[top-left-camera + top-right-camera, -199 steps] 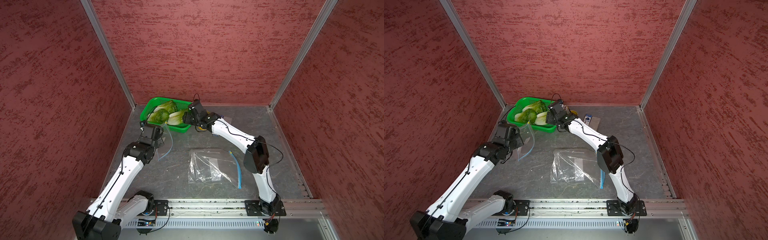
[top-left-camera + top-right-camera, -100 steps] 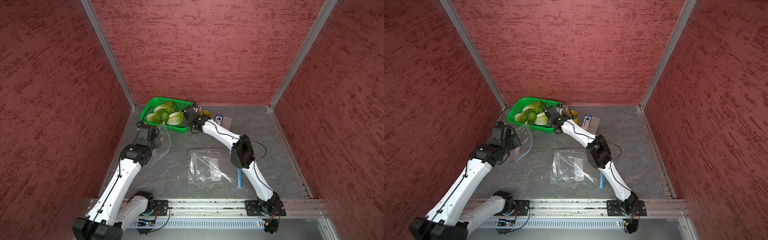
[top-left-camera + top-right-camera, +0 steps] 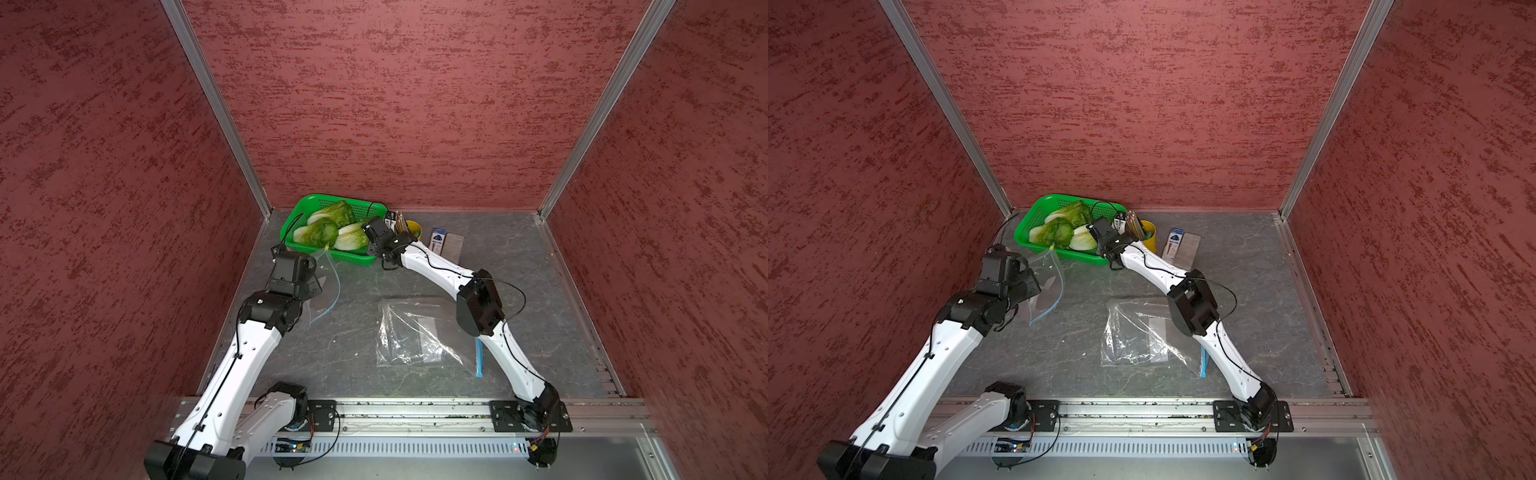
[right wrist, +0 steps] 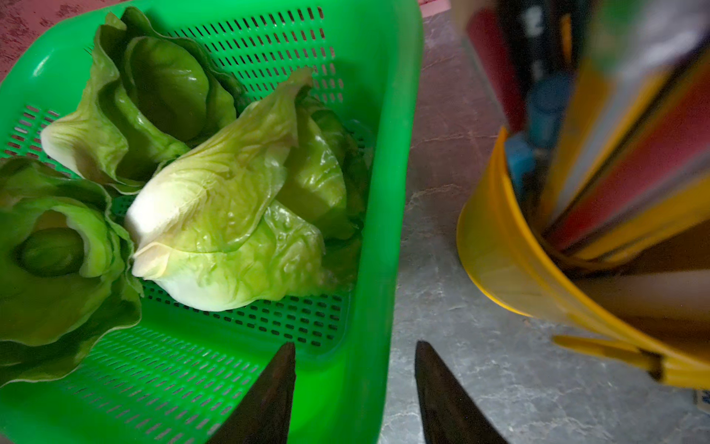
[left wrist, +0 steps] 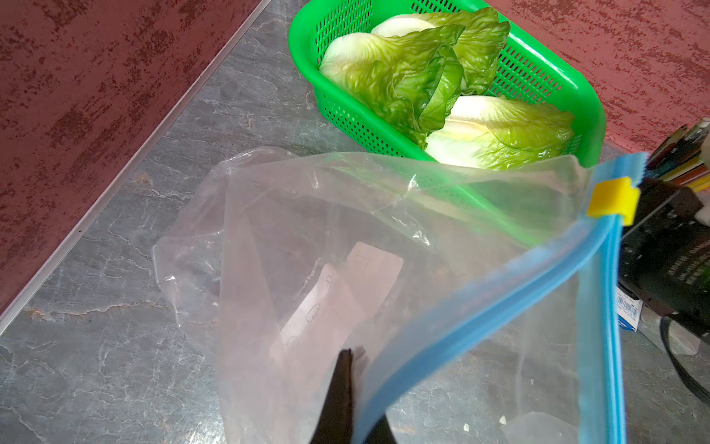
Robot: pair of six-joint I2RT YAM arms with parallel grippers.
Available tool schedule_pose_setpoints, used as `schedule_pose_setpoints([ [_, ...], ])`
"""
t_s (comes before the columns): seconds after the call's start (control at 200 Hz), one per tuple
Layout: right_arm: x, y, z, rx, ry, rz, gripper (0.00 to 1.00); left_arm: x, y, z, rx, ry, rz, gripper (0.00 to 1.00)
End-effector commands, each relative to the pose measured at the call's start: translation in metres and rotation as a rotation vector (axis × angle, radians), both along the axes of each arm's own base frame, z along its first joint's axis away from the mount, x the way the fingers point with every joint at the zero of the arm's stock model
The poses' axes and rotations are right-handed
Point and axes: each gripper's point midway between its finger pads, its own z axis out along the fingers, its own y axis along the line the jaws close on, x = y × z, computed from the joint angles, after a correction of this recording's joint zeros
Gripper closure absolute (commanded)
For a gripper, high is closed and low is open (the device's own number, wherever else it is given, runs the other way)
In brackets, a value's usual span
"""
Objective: Put the chinese cabbages into a zipper bag and zip it
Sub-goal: Move the basket to the center of the board.
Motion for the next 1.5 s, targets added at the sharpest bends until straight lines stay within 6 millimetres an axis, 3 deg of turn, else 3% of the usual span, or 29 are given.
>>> schedule_pose_setpoints([
  [0.0, 0.009, -0.003, -0.001, -0.022, -0.031, -0.019, 0.5, -0.001, 0.002, 0.001, 0.005, -0.01, -0.006, 1.0],
  [0.21, 0.009, -0.007, -0.009, -0.053, -0.027, -0.025, 0.57, -0.003, 0.001, 0.001, -0.001, -0.011, -0.007, 1.0],
  [0.451, 0.009, -0.024, -0.003, -0.098, -0.038, -0.06, 0.64, -0.004, 0.001, 0.003, -0.003, -0.016, -0.008, 1.0],
  [1.007, -0.012, -0.081, 0.001, -0.13, -0.039, -0.124, 0.72, -0.008, 0.003, 0.003, -0.004, -0.014, 0.001, 1.0],
  [1.498, -0.033, -0.15, -0.005, -0.144, -0.018, -0.195, 0.74, -0.008, 0.0, 0.0, -0.033, -0.013, -0.001, 1.0],
])
